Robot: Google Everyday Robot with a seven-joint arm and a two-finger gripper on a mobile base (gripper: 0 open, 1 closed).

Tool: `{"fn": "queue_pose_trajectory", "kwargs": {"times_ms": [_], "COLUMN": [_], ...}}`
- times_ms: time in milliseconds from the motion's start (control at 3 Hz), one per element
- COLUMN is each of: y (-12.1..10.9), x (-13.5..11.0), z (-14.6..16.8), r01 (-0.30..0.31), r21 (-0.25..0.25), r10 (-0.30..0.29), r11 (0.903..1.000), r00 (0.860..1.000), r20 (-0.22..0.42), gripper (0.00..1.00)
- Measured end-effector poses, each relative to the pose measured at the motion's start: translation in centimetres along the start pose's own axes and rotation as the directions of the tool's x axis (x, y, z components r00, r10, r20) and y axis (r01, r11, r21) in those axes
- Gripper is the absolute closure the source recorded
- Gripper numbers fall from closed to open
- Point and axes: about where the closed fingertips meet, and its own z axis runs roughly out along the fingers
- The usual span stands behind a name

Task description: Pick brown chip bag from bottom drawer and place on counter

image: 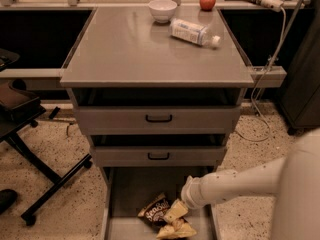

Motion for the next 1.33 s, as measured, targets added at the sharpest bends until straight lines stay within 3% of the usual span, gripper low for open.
{"fn": "queue_pose_trajectory", "kwargs": {"times_ms": [333, 667, 1000, 1333], "y": [-0.8, 0.8, 0.8, 0.8], "x": [2.9, 6.1, 6.1, 7.9], "z": [4.3, 10.7, 10.7, 12.9], "r01": [-0.025, -0.077, -0.077, -0.115], "r21": [0.018, 0.008, 0.008, 0.012], "r10": [0.026, 0.077, 0.077, 0.115], "r11": [0.9995, 0.997, 0.997, 0.9933], "r00": [0.999, 0.997, 0.997, 0.993], "r20": [-0.03, -0.013, -0.013, -0.03], "gripper": [0.0, 0.0, 0.0, 0.0]}}
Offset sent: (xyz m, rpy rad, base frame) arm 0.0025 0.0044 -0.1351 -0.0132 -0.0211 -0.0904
